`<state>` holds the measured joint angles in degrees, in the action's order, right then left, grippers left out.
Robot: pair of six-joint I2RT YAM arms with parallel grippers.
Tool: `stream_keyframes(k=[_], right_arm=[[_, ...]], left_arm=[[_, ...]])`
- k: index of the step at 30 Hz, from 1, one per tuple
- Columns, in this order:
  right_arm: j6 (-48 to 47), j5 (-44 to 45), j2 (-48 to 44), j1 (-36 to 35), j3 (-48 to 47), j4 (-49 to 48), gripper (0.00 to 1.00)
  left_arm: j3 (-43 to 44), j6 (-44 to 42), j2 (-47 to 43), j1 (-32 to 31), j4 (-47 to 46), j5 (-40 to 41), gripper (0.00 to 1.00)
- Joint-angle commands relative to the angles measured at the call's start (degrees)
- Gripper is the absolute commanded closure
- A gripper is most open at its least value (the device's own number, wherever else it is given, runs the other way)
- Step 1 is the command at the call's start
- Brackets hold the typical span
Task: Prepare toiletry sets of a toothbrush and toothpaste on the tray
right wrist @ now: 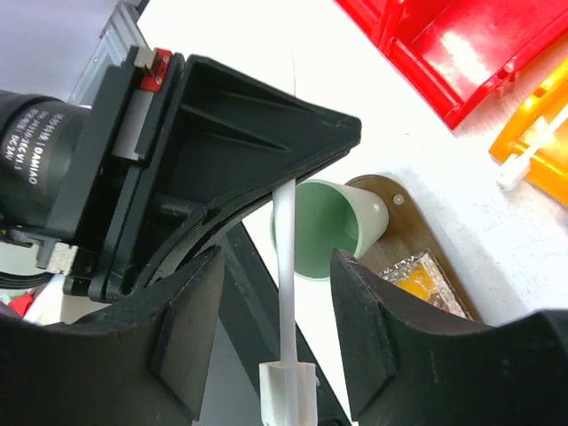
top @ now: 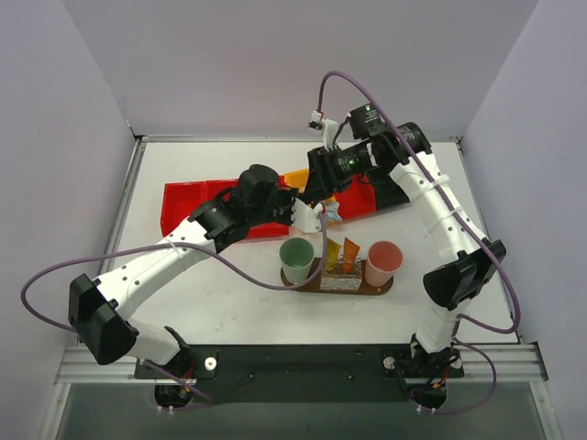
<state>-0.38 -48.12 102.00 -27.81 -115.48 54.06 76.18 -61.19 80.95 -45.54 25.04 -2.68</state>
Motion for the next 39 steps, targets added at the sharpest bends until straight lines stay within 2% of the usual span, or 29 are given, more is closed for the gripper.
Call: stream_keyframes(k=[1,5,10,16,17,21,26,29,30,33,39], right_arm=[[0.4,2.2,-1.4,1.2,-5.4,0.8,0.53],[2.7,3.1,-3.4,5.7,-9.8,0.1,0.52],[4.2,1.0,-7.4,12.3,-7.2,-3.2,0.52],[0.9,2.1,-16.3,13.0,4.1,-9.6,0.52],[0.9,1.5,-18.6,13.0,5.3,-11.2,0.52],[-1.3,-2.1,-25.2,12.6,14.1,-18.5,0.51],[-1.3,-1.0,-31.9,9.5,24.2,-28.4,0.51],[-1.9,1.0,-32.1,5.8,25.0,-29.5,0.51],[-1.7,1.4,-32.1,4.2,25.3,-29.9,0.52],[-1.3,0.2,-31.7,2.3,26.0,-32.0,0.53],[0.4,-0.9,-30.5,0.9,25.5,-34.2,0.53]], left_arm=[[-0.2,-0.7,-2.7,-1.0,-1.6,1.3,1.00],[-1.5,2.5,-4.0,-0.6,-1.8,1.2,1.00],[-1.7,11.0,-6.1,0.8,-3.9,-3.3,1.00],[-0.8,28.8,-7.7,5.0,-7.7,-11.6,1.00],[-0.6,34.0,-7.8,5.8,-8.2,-13.1,1.00],[0.7,47.8,-8.0,11.3,-11.9,-24.0,1.00],[0.8,63.5,-7.1,13.0,-17.2,-35.9,1.00],[-1.2,72.6,-6.3,13.2,-24.2,-44.4,1.00],[-2.0,74.5,-6.2,13.1,-29.6,-48.1,1.00],[-4.4,81.3,-5.3,13.1,-37.3,-53.5,1.00],[-9.1,90.6,-4.1,13.0,-50.3,-58.2,1.00]])
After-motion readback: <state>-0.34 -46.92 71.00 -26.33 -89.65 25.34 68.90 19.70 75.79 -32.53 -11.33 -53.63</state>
